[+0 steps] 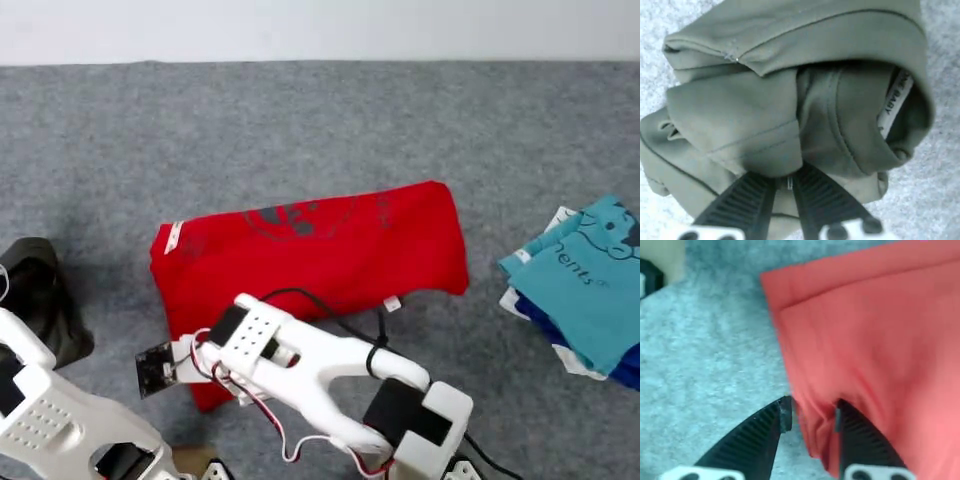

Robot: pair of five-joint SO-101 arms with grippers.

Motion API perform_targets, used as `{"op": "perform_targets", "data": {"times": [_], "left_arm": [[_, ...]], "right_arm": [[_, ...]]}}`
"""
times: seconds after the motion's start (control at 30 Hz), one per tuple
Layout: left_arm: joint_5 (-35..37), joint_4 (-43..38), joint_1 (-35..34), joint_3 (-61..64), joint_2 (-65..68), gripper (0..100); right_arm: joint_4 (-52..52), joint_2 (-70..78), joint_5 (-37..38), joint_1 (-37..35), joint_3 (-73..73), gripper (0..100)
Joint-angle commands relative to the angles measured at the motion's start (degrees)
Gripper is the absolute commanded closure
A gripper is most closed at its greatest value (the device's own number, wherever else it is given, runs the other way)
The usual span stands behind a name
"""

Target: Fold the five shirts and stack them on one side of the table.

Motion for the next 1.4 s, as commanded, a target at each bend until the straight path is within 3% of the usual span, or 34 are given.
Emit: {"op": "perform_targets", "data": {"times": [0.0, 0.17, 0.47, 0.77, 1.2, 1.27, 1.37], "left_arm": [[-0.4, -0.6, -0.8, -2.2, -0.5, 99], [-0.4, -0.6, -0.8, -2.2, -0.4, 99], [-0.4, -0.5, -0.8, -2.2, -0.4, 99], [-0.4, -0.4, -0.4, -2.2, -0.4, 99], [-0.3, -0.4, -0.4, -2.0, -0.3, 99], [-0.3, -0.4, -0.4, -1.9, -0.3, 99], [-0.3, -0.4, -0.4, -1.8, -0.3, 99]], "right_arm": [[-0.6, 1.7, 0.6, 0.6, -2.7, 90.5], [-0.7, 2.2, 0.6, 0.7, -4.8, 99.2], [-0.4, 0.8, 0.7, 1.9, -6.1, 98.8], [0.0, -1.5, 0.5, 10.5, -17.8, 98.8], [0.0, 18.2, 0.3, 21.5, -41.9, 98.7], [0.0, 20.8, -2.1, 21.8, -44.7, 96.0], [-0.1, 23.4, -9.1, 22.6, -48.4, 82.2]]}}
